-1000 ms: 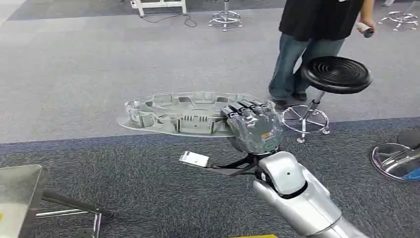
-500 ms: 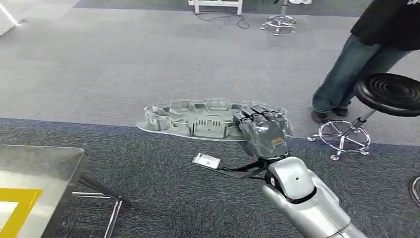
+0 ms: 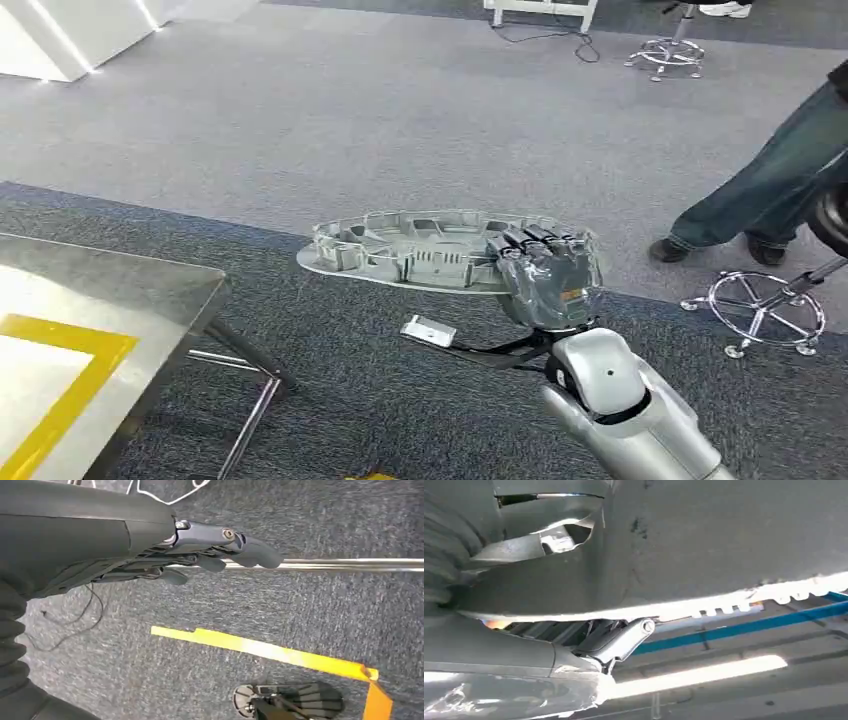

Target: Take the parts from the cabinet and place them on the table.

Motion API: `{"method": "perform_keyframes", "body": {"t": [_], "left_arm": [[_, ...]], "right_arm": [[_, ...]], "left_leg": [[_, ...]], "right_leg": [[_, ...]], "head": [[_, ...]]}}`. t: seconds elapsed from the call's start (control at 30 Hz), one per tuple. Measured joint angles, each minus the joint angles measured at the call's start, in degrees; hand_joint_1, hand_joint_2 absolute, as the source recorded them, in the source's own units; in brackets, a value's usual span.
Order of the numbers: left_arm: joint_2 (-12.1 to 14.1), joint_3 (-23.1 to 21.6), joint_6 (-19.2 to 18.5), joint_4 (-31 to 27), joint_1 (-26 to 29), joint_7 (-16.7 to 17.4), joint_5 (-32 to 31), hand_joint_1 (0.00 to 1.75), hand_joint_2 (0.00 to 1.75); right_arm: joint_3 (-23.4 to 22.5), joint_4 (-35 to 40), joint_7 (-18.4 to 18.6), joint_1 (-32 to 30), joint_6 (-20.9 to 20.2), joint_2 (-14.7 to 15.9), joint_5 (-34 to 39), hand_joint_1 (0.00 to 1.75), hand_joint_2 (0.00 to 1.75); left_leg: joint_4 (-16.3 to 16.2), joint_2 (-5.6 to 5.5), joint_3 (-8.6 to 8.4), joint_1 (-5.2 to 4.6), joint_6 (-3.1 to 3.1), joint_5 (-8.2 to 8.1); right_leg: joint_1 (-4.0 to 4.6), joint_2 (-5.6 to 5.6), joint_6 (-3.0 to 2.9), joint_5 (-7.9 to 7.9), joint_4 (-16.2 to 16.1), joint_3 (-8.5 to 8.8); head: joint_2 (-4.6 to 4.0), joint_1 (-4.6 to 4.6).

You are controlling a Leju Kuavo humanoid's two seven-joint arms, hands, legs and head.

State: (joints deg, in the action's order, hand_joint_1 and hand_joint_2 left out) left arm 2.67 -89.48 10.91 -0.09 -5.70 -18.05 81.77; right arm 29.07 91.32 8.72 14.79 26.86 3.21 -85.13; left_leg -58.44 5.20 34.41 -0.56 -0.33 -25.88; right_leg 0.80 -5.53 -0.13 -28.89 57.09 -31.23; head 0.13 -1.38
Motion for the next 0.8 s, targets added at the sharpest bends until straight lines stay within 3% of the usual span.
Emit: {"method": "perform_keyframes", "body": {"t": [0.13, 0.17, 0.2, 0.23, 0.3, 0.33, 0.37, 0.43, 0.47, 0.5, 0.53, 0.63, 0.67, 0.7, 0.73, 0.8], "left_arm": [[-0.2, 0.0, 0.0, 0.0, 0.3, 0.0, 0.0, 0.00, 1.75], [-0.4, 0.0, 0.0, 0.0, 0.6, 0.0, 0.0, 0.00, 1.75], [-0.5, 0.0, 0.0, 0.0, 0.5, 0.0, 0.0, 0.00, 1.75], [-0.5, 0.0, 0.0, 0.0, 0.2, 0.0, 0.0, 0.00, 1.75], [-0.6, 0.0, 0.1, 0.0, 0.1, 0.0, 0.0, 0.00, 1.75], [-0.7, 0.0, 0.0, 0.0, 0.1, 0.0, 0.0, 0.00, 1.75], [-0.7, 0.0, 0.0, 0.0, 0.2, 0.0, 0.0, 0.00, 1.75], [-0.9, 0.0, 0.0, 0.0, 0.3, 0.0, 0.0, 0.00, 1.75], [-1.0, 0.0, 0.0, 0.0, 0.3, 0.0, 0.0, 0.00, 1.75], [-0.9, 0.0, 0.0, 0.0, 0.2, 0.0, 0.0, 0.00, 1.75], [-0.9, 0.0, 0.0, 0.0, 0.1, 0.0, 0.0, 0.00, 1.75], [-0.9, 0.0, 0.1, 0.0, 0.6, 0.0, 0.0, 0.00, 1.75], [-0.9, 0.0, 0.0, 0.0, 0.7, 0.0, 0.0, 0.00, 1.75], [-1.0, 0.0, 0.1, 0.0, 0.7, 0.0, 0.0, 0.00, 1.75], [-1.0, 0.0, 0.1, 0.0, 0.6, 0.0, 0.0, 0.00, 1.75], [-1.0, 0.0, 0.1, 0.0, 0.3, 0.0, 0.0, 0.00, 1.75]], "right_arm": [[-0.1, 0.5, 0.0, 0.0, 0.0, 0.2, -0.1, 1.75, 1.75], [-0.2, 0.7, 0.0, -0.1, 0.0, 0.2, -0.1, 1.75, 1.75], [-0.2, 0.9, 0.0, -0.1, 0.0, 0.3, -0.1, 1.75, 1.75], [-0.2, 0.9, 0.0, -0.2, 0.0, 0.5, -0.2, 1.75, 1.75], [-0.2, 0.9, 0.0, -0.4, 0.0, 0.7, -0.2, 1.75, 1.75], [-0.2, 0.9, 0.0, -0.5, 0.0, 0.8, -0.2, 1.75, 1.75], [-0.2, 0.9, 0.0, -0.6, 0.0, 0.8, -0.2, 1.75, 1.75], [-0.3, 0.9, 0.0, -0.9, 0.0, 0.9, -0.2, 1.75, 1.75], [-0.4, 0.9, 0.0, -0.9, 0.0, 1.0, -0.2, 1.75, 1.75], [-0.4, 0.9, 0.0, -0.8, -0.1, 1.1, -0.2, 1.75, 1.75], [-0.5, 1.0, 0.0, -0.8, 0.0, 1.1, -0.2, 1.75, 1.75], [-0.4, 1.2, 0.0, -0.8, -0.1, 1.1, -0.2, 1.75, 1.75], [-0.4, 1.2, 0.0, -0.8, -0.1, 1.1, -0.2, 1.75, 1.75], [-0.5, 1.2, 0.0, -1.0, -0.1, 1.1, -0.2, 1.75, 1.75], [-0.5, 1.2, 0.1, -0.9, -0.1, 1.1, -0.2, 1.75, 1.75], [-0.6, 1.3, 0.1, -0.9, -0.1, 1.2, -0.2, 1.75, 1.75]], "left_leg": [[1.0, -2.69, 0.18, 0.06, 1.27, 0.11], [1.4, -3.28, -0.31, 0.51, 1.60, 0.39], [1.4, -3.93, -0.33, 0.75, 1.94, 0.48], [1.4, -4.69, -0.23, 0.87, 2.04, 0.54], [1.4, -6.35, -0.16, 0.87, 2.09, 0.57], [1.4, -7.23, -0.23, 0.89, 2.08, 0.57], [1.4, -8.03, -0.31, 0.96, 2.06, 0.57], [1.3, -9.82, -0.56, 1.24, 1.81, 0.52], [1.2, -10.71, -0.63, 1.37, 1.39, 0.39], [0.9, -11.39, -0.28, 1.20, 0.87, 0.37], [0.4, -12.13, 0.38, 1.24, 0.55, 0.41], [0.9, -14.09, 1.02, 1.73, -0.71, 1.14], [0.4, -12.14, 1.17, 1.63, -0.88, 0.65], [-1.1, -8.23, 1.88, 1.20, -1.09, -0.54], [-4.8, -6.39, 3.65, 1.26, -1.29, -2.75], [-14.1, -5.61, 7.93, 1.32, -1.40, -6.85]], "right_leg": [[0.17, -2.86, 0.98, -0.51, -0.1, 0.63], [-0.19, -0.67, 1.37, -1.36, 0.5, 0.27], [-0.43, 2.91, 1.49, -2.87, 3.0, -0.77], [-0.60, 4.70, 1.69, -5.03, 7.6, -2.94], [-0.89, 5.49, 2.13, -8.69, 17.1, -7.89], [-0.99, 5.48, 2.24, -8.69, 19.1, -9.20], [-1.09, 5.48, 2.33, -7.24, 18.2, -9.12], [-1.49, 5.94, 2.47, -1.79, 9.8, -5.59], [-1.98, 7.75, 2.72, 1.14, 3.9, -2.90], [-2.43, 11.20, 2.98, 0.51, 1.7, -1.85], [-2.53, 10.99, 2.59, 0.25, 0.5, -1.07], [-2.08, 9.16, 1.69, 0.41, 1.1, -1.31], [-2.36, 8.15, 1.15, 0.72, 0.6, -1.09], [-2.19, 7.47, 0.69, 0.68, 0.5, -0.95], [-1.98, 6.58, 0.39, 0.65, 0.5, -0.96], [-1.68, 4.76, 0.16, 0.50, 0.5, -0.98]], "head": [[0.00, 0.04], [0.00, 0.06], [0.00, 0.42], [0.00, 0.65], [0.00, 0.74], [0.00, 0.68], [0.00, 0.70], [0.00, 0.72], [0.00, 0.74], [0.00, 0.83], [0.00, 0.76], [0.00, 0.72], [0.00, 0.79], [0.00, 0.16], [0.00, 0.09], [0.00, 0.11]]}}
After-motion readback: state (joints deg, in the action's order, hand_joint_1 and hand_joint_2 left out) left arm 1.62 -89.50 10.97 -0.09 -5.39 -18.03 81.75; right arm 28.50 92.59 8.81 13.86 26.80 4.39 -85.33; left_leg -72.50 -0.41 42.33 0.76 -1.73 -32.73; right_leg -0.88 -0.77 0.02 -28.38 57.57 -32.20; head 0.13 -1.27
